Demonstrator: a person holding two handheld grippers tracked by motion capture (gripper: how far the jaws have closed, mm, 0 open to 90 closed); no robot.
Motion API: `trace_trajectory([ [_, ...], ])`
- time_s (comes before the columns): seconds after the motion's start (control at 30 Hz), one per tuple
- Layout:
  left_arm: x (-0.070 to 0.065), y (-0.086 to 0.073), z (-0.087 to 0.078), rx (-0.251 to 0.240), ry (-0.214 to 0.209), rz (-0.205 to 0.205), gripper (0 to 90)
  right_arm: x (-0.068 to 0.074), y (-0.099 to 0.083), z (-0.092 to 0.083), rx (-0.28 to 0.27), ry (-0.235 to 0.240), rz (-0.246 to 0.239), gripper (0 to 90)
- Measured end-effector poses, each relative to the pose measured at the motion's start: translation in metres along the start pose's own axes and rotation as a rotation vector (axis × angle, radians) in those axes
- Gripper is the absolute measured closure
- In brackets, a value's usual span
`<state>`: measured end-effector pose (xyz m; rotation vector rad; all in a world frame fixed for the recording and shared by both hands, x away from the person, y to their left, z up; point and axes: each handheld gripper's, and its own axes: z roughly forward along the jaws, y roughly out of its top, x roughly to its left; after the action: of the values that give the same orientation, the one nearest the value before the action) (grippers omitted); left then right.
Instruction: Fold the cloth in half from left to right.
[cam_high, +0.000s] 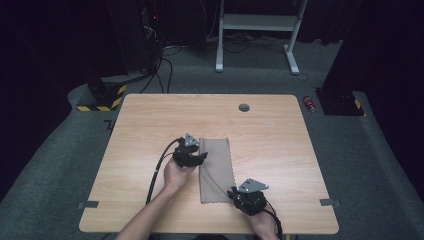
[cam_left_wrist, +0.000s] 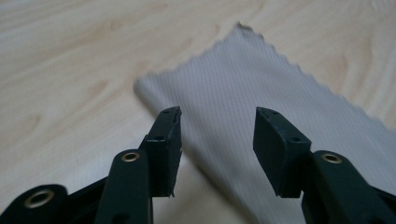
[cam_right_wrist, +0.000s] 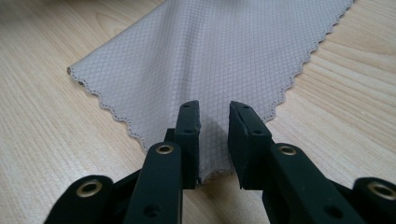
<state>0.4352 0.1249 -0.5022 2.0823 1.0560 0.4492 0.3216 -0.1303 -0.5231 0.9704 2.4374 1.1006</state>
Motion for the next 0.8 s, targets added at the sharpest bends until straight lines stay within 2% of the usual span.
trace_trajectory([
  [0.1,-0.006,-0.015,-0.010,0.014,0.004,0.000,48.8,-0.002,0.002,0.001,0.006,-0.005,-0.009,73.0],
  [0.13,-0.006,-0.015,-0.010,0.014,0.004,0.000,47.8,-0.003,0.003,0.002,0.010,-0.006,-0.010,72.8],
  [0.2,-0.013,-0.025,-0.017,0.024,-0.007,-0.008,46.4,-0.004,0.006,0.003,0.010,-0.009,-0.014,72.3],
  [0.33,-0.022,-0.034,-0.019,0.057,0.007,0.005,44.6,-0.006,0.009,0.004,0.013,-0.013,-0.013,71.6],
  [0.4,-0.025,-0.038,-0.021,0.070,0.032,0.026,44.1,-0.008,0.010,0.006,0.016,-0.015,-0.015,71.4],
  [0.53,-0.023,-0.044,-0.030,0.095,0.055,0.011,45.8,-0.012,0.011,0.008,0.027,-0.017,-0.007,71.2],
  [0.6,-0.024,-0.047,-0.036,0.089,0.035,-0.014,45.3,-0.012,0.012,0.009,0.028,-0.019,-0.003,71.1],
  [0.63,-0.026,-0.049,-0.041,0.068,0.001,-0.042,45.3,-0.013,0.012,0.009,0.029,-0.022,-0.006,71.0],
  [0.8,-0.052,-0.051,-0.050,0.049,-0.054,-0.007,42.4,-0.015,0.012,0.011,0.028,-0.026,0.006,70.6],
])
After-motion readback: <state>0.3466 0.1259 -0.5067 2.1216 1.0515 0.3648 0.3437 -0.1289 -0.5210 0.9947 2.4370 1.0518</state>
